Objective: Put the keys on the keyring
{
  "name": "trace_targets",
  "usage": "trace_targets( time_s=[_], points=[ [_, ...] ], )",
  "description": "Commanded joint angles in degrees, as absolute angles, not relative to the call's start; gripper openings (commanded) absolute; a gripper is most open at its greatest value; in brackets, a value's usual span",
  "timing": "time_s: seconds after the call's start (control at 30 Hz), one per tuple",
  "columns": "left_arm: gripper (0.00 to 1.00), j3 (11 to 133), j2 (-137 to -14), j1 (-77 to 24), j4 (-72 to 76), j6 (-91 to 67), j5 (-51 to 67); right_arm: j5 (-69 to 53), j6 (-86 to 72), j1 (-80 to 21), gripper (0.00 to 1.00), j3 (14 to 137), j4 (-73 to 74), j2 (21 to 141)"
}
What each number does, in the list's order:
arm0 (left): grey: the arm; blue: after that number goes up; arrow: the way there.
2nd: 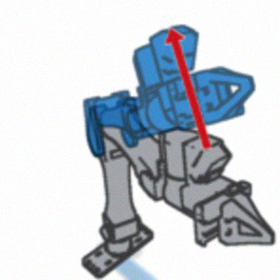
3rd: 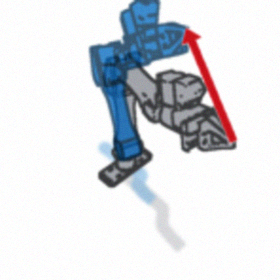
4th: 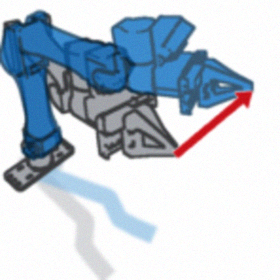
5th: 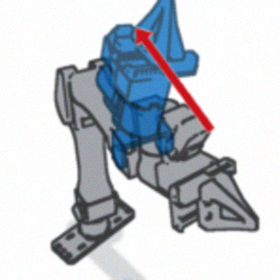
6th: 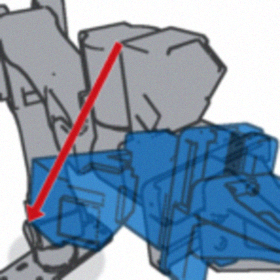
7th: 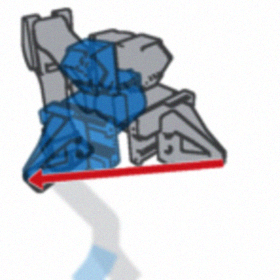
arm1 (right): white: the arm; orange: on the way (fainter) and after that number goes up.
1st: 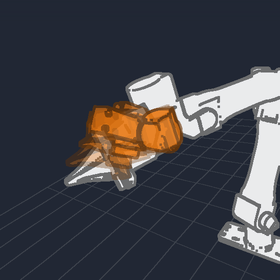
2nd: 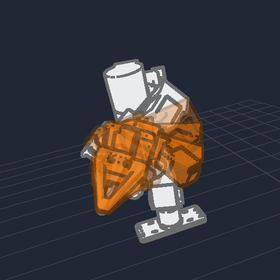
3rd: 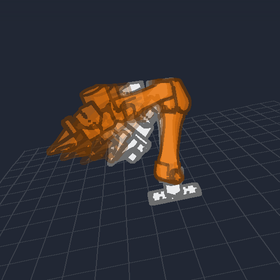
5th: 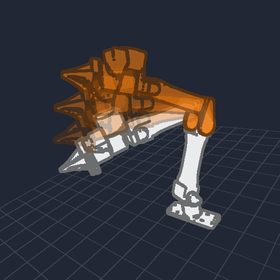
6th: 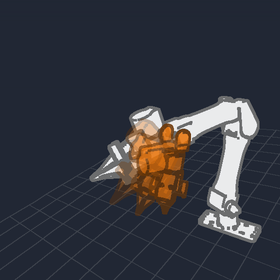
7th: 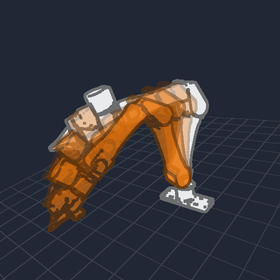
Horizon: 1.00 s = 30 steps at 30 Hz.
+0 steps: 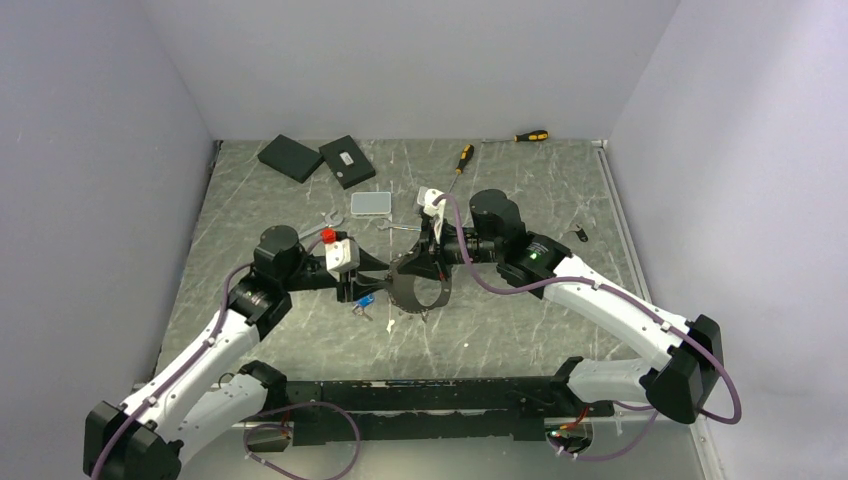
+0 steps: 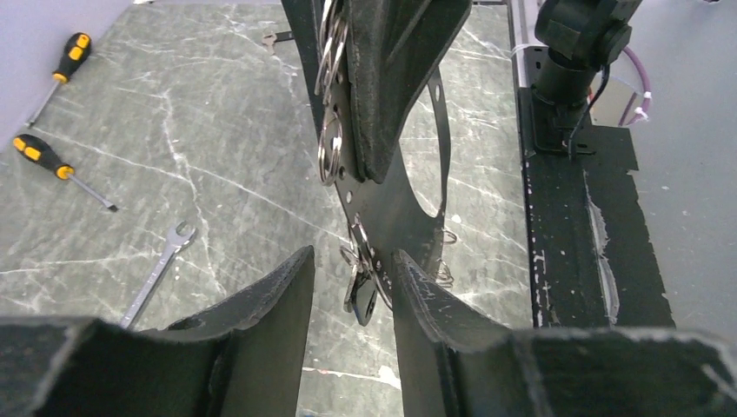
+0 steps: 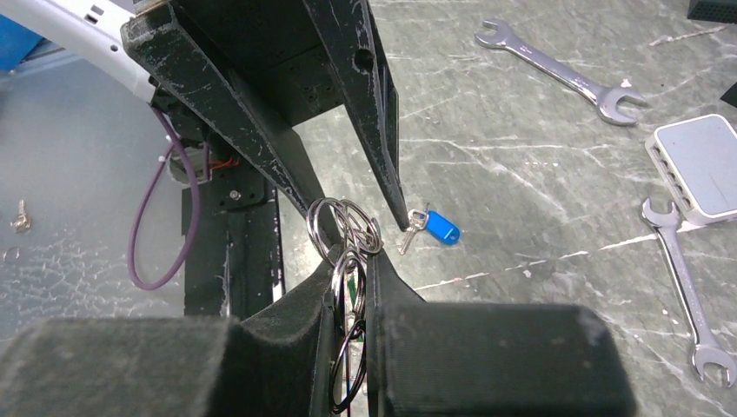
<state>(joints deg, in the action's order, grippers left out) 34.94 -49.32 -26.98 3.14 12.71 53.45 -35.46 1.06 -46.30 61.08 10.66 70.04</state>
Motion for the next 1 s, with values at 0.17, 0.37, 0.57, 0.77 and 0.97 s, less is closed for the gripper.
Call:
trace_targets(
  time_s=[0.17,0.37,0.57,0.77,0.97],
  points=[
    [0.38,36.85,-46.93,-27.16,4.11,13.58,50.39,-38.13,0.51,-46.23,0.0,62.69,7.18,69.05],
    [0.18,37.34,-47.28,-27.16,3.75,13.62,50.67,-38.28,0.8,-46.23,0.0,62.75,7.54,69.91],
    [0.06,37.95,-47.03,-27.16,1.92,14.86,50.2,-36.65,2.06,-46.28,0.0,62.67,9.73,70.4],
    [0.01,38.7,-46.76,-27.16,-0.61,16.57,49.92,-35.11,3.26,-46.25,0.0,62.06,12.09,70.5],
    [0.0,39.36,-46.33,-27.16,-4.14,19.17,49.36,-32.08,4.3,-45.25,0.0,61.4,15.03,70.06]
  ],
)
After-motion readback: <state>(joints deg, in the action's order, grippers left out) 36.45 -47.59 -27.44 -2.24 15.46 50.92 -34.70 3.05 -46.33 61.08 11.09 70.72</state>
